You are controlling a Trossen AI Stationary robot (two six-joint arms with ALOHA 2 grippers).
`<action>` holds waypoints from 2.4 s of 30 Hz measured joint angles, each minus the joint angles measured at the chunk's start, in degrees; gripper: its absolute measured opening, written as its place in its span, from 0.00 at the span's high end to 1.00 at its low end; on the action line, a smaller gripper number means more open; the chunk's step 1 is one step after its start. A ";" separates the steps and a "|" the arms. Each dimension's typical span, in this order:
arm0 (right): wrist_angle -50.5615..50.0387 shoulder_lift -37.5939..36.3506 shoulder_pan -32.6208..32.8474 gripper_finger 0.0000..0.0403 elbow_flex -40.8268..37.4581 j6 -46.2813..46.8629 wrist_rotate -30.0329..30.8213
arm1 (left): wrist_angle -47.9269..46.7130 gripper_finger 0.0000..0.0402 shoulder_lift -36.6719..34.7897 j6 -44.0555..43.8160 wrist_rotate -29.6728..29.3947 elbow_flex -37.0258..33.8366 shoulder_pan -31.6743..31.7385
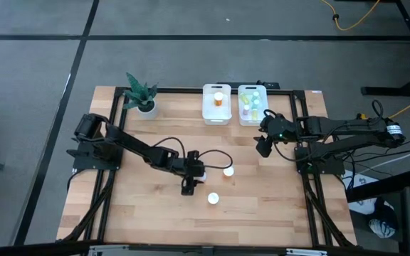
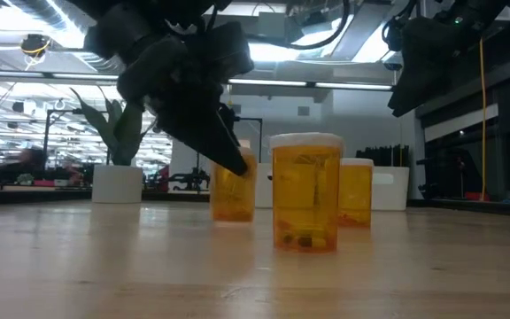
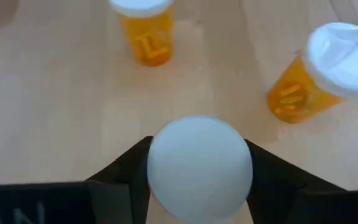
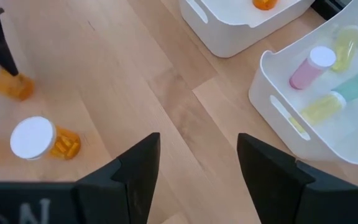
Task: Pick and place medicine bottles into bin by pill shape (circle, oval)
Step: Put the large orange pill bottle into the left white bin
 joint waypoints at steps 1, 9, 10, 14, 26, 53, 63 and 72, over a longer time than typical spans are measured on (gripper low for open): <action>-0.01 0.00 0.00 0.46 0.00 0.00 0.06 | -1.61 0.55 -0.63 1.12 0.01 0.49 0.60; -0.19 0.19 0.00 0.46 -0.07 0.15 1.68 | -7.56 0.55 -3.80 13.20 -10.34 11.92 11.58; -0.34 0.22 0.00 0.46 -0.07 0.16 1.65 | -7.92 0.55 -3.80 14.25 -11.80 13.56 13.89; -0.32 0.20 0.00 0.46 -0.07 0.17 1.62 | -8.31 0.55 -2.56 14.02 -11.50 19.46 23.76; -0.49 0.28 0.04 0.46 -0.07 -0.08 1.47 | -13.39 0.55 8.44 9.50 1.46 27.54 39.47; -0.69 0.26 0.07 0.46 -0.07 -0.04 1.48 | -11.81 0.29 17.67 9.13 1.60 31.71 41.18; -0.97 0.26 0.07 0.46 -0.07 -0.02 1.50 | -16.28 0.29 8.12 12.44 8.05 31.71 34.56; -1.11 0.26 0.07 0.46 -0.05 0.00 1.47 | -39.14 0.31 5.46 13.93 9.71 31.71 21.03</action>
